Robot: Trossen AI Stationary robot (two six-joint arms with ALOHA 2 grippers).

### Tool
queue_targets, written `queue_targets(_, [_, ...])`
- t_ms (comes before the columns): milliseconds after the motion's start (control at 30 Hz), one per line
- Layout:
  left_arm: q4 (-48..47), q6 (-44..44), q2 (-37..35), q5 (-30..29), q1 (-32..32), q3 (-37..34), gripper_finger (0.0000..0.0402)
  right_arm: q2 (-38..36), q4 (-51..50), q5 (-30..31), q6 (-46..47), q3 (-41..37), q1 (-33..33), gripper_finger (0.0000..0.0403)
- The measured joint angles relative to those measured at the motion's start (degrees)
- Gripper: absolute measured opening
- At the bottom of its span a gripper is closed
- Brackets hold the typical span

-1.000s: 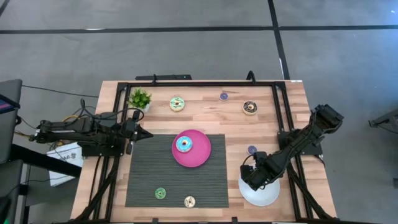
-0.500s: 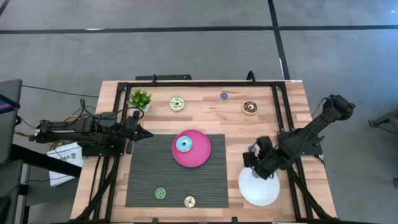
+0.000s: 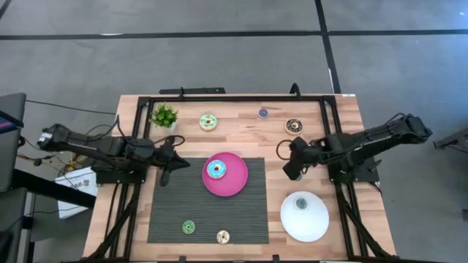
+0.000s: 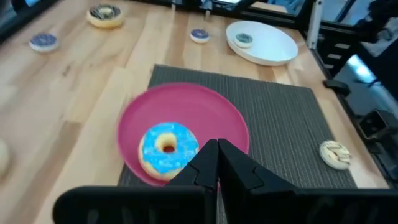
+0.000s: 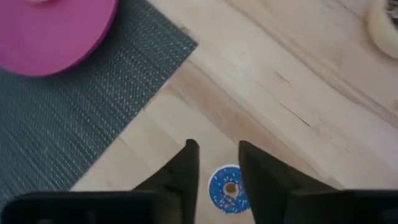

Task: Pick & Place donuts
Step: Put the large light green donut on the pink plate

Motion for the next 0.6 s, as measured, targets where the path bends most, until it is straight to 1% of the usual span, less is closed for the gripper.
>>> queue_targets(133, [0.0,0.0,6.2,-7.8,-5.4,5.1,0.0000,-4.4,2.2,-1.5,-4.6,-4.5,-1.3,0.0058])
queue_targets(267, [0.1,-2.0,11.9,-13.9,-9.4,9.6,0.0000,-9.8,4.3,-1.8,-8.2,-8.5,-1.2,0.0036])
queue_targets(400, [-0.6,-4.9,17.9,-17.8,-12.7,14.0,0.0000,-15.8,7.0,-3.1,-14.1,-11.8,-1.2,0.0020])
queue_targets(500, [-1.3,-6.9,22.9,-19.5,-15.9,17.7,0.0000,-19.9,7.3,-3.2,-17.8,-13.5,-1.2,0.0008])
queue_targets(600, [-4.3,-9.5,27.9,-21.8,-19.5,22.0,0.0000,-23.2,7.3,-3.1,-19.9,-15.2,-1.2,0.0001])
